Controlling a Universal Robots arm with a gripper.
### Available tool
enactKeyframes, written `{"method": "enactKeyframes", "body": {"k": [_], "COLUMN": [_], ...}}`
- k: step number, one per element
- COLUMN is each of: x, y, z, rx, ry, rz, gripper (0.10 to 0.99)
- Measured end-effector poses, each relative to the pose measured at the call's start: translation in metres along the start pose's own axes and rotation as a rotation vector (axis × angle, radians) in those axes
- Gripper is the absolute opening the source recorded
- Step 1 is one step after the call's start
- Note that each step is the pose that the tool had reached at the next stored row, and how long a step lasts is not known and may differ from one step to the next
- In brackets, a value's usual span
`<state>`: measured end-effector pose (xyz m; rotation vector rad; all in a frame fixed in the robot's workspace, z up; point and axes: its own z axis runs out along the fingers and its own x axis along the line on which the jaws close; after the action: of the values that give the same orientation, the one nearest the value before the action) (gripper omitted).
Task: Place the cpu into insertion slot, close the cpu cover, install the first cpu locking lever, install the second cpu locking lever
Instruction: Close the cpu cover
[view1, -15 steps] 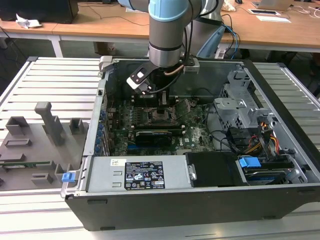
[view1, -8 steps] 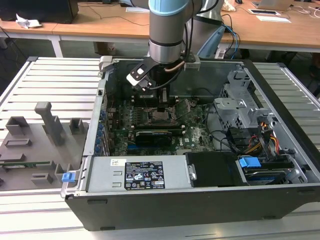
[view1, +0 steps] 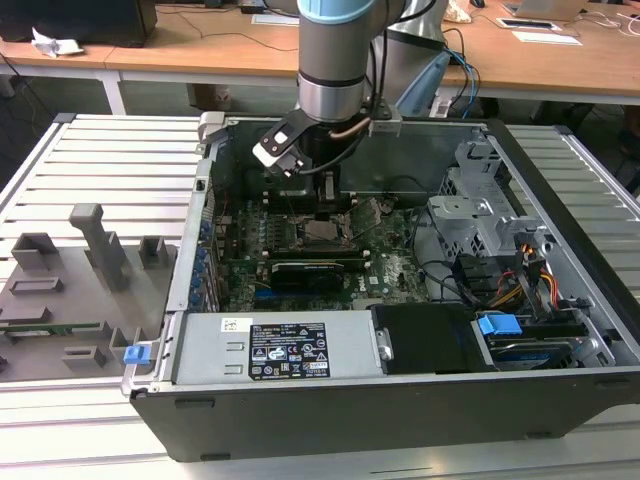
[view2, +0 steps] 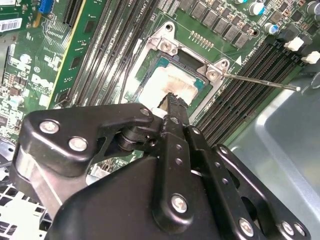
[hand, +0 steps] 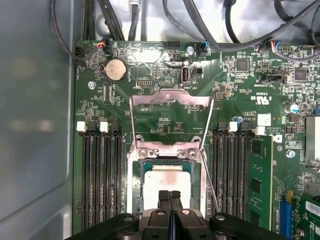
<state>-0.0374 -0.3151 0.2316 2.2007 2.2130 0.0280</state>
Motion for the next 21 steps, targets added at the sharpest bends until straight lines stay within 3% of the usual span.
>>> {"method": "enactKeyframes", "body": {"k": [12,18,19,21], "x": [0.0,0.0,0.0,-0.0002], "y": [0.0003,0.0008,0.003,0.0186], "z": [-0.0129,-0.0309,-0.0309,-0.0306], "rx": [0.0,0.0,-0.001,0.0], "ry": [0.0042,0.0042,0.0046,0.005], "rz": [0.0,0.0,0.0,-0.009], "gripper": [0.106,0.106,0.106,0.106]}}
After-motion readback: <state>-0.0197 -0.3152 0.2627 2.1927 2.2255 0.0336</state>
